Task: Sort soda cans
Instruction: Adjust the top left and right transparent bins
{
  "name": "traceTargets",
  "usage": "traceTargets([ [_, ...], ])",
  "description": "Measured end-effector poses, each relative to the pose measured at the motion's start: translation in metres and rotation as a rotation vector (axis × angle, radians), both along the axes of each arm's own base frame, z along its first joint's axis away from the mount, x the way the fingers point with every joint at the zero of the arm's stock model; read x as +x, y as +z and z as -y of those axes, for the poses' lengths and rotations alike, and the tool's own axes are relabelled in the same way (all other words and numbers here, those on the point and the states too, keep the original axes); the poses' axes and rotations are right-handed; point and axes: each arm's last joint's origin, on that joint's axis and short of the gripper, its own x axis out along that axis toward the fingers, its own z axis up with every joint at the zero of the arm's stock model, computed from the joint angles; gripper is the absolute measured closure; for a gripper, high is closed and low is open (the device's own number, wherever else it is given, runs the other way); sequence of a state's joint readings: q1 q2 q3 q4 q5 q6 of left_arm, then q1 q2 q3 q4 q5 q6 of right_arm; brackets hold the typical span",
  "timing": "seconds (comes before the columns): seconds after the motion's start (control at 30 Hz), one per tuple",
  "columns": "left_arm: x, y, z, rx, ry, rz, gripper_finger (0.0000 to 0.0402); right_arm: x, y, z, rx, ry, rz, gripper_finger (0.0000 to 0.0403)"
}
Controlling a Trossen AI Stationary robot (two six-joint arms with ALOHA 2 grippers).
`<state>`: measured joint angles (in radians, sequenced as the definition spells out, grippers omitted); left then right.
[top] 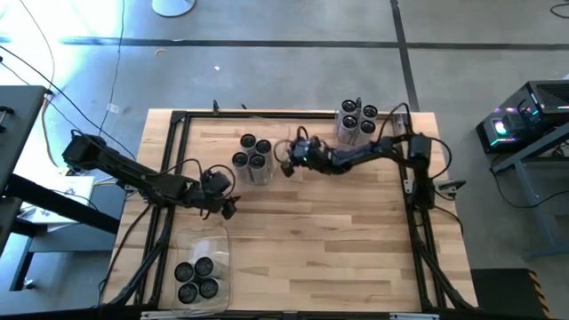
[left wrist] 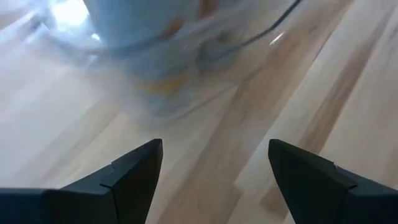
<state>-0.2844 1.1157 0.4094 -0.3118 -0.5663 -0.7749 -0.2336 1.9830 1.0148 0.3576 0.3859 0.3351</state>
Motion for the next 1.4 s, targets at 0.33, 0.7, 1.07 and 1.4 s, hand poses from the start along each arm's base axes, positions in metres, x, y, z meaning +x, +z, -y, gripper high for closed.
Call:
traceTargets([
  [0.33, 0.018, -0.007, 0.003, 0.031, 0.037, 0.133, 0.0116, 0.027, 0.003, 0.046, 0.009, 0.063, 0.04, 0.0391],
  [0.7, 0.039, -0.021, 0.003, 0.098, 0.1, 0.234, 0.0116, 0.015, 0.059, 0.026, -0.083, 0.112, 0.003, 0.0391],
  [1.07, 0.056, -0.023, -0.017, 0.151, 0.129, 0.259, 0.0116, -0.018, 0.106, -0.068, -0.019, 0.3, -0.225, 0.0391],
  [1.4, 0.066, -0.024, -0.042, 0.152, 0.141, 0.28, 0.0116, -0.058, 0.098, -0.181, 0.044, 0.278, -0.399, 0.0391],
])
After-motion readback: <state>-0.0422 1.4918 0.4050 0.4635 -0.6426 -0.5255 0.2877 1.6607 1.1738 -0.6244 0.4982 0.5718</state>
